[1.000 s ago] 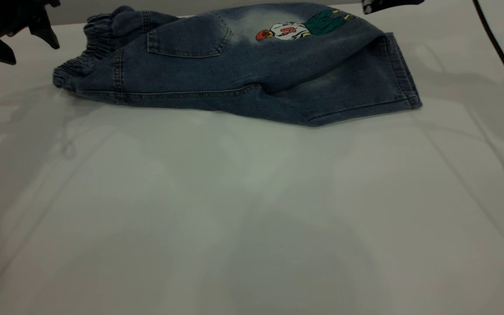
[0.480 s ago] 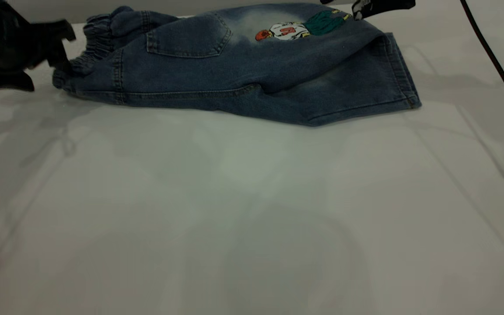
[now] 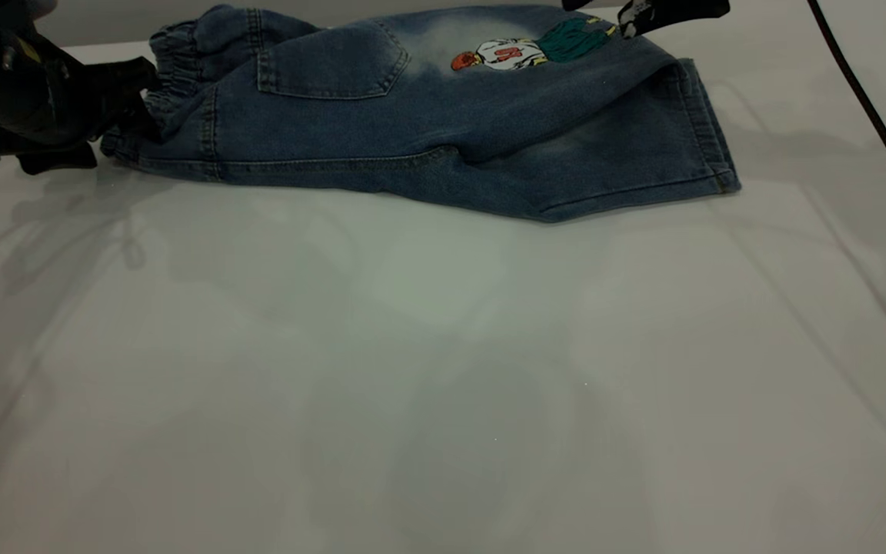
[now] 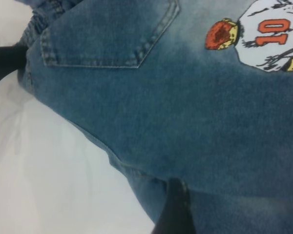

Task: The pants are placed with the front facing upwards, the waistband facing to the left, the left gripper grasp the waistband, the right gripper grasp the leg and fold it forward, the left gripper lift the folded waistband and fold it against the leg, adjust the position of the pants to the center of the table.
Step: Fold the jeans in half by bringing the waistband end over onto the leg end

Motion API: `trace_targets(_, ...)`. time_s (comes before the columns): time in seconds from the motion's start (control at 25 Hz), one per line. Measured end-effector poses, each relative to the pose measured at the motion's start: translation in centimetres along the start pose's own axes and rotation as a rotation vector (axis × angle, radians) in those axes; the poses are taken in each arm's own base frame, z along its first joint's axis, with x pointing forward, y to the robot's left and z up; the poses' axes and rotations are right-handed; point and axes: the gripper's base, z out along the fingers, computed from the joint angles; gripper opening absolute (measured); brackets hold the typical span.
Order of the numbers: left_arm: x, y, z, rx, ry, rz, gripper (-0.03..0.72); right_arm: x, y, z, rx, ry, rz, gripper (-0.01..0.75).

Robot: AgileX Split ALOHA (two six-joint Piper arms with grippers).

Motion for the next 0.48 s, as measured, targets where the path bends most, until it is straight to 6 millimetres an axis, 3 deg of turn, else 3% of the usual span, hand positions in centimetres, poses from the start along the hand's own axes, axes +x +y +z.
trace_targets(0.12,0.0,0.0,0.1,0.003,-0.005,-0.022,0.426,0.0,0.0,0.0,0.002,-0.004,0.002,0.520)
trace_targets(0.36,0.0,-0.1,0.1,0.009,-0.012,-0.021,0.120,-0.2,0.4,0.3,-0.004,-0.019,0.011,0.519)
trace_targets(0.48,0.0,-0.5,0.0,0.016,-0.016,-0.015,0.090,-0.3,1.6,1.2,-0.011,-0.029,0.005,0.513)
